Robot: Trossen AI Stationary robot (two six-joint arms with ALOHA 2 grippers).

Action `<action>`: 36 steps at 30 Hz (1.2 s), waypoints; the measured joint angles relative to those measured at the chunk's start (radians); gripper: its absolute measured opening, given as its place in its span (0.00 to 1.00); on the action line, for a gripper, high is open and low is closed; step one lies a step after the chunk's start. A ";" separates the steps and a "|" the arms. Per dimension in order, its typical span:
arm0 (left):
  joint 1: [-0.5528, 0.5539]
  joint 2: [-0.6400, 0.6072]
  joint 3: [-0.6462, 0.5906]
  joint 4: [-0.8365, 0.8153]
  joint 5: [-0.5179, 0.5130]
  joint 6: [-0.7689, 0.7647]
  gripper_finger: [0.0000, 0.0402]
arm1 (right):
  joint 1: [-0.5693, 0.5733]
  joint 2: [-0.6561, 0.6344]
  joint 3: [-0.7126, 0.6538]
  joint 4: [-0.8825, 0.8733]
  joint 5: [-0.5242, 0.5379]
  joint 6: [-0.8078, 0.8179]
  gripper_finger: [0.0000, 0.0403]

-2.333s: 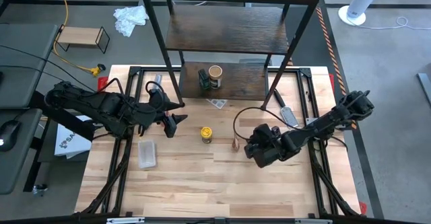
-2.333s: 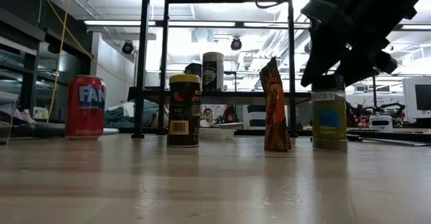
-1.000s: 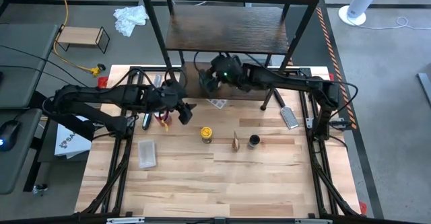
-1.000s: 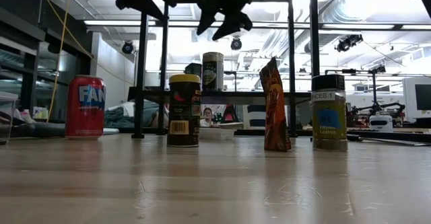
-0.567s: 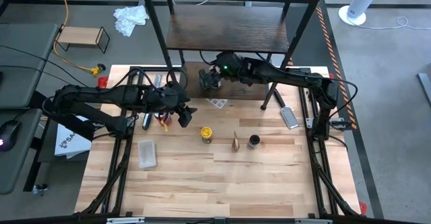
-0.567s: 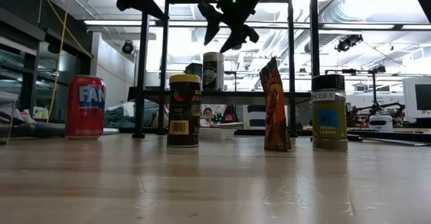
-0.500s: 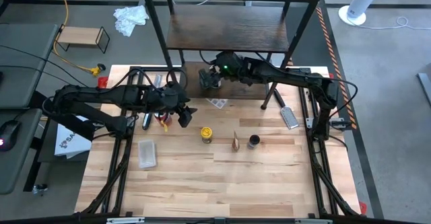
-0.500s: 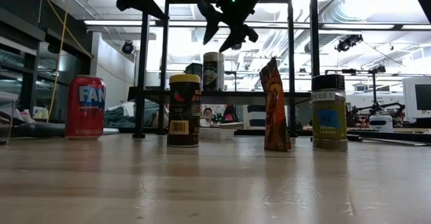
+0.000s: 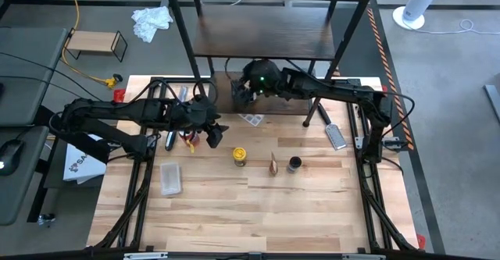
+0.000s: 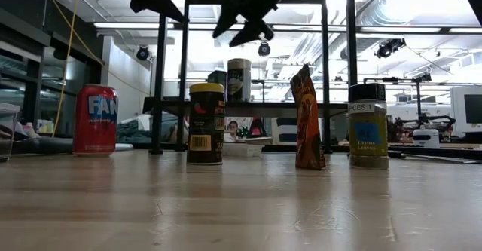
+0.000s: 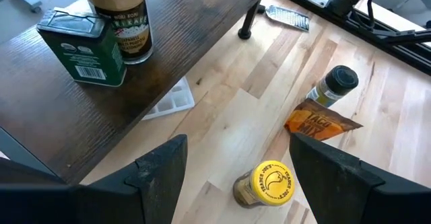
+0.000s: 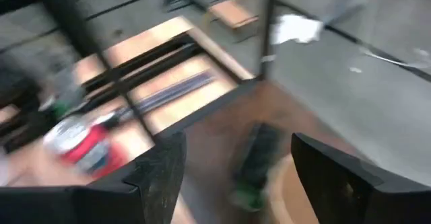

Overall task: Shelf spices
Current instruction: Remove the brown seasoning bottle from the bottom shelf

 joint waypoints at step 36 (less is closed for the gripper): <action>-0.001 0.000 0.000 -0.006 0.059 -0.053 0.64 | -0.008 0.000 -0.004 -0.104 0.129 0.327 0.97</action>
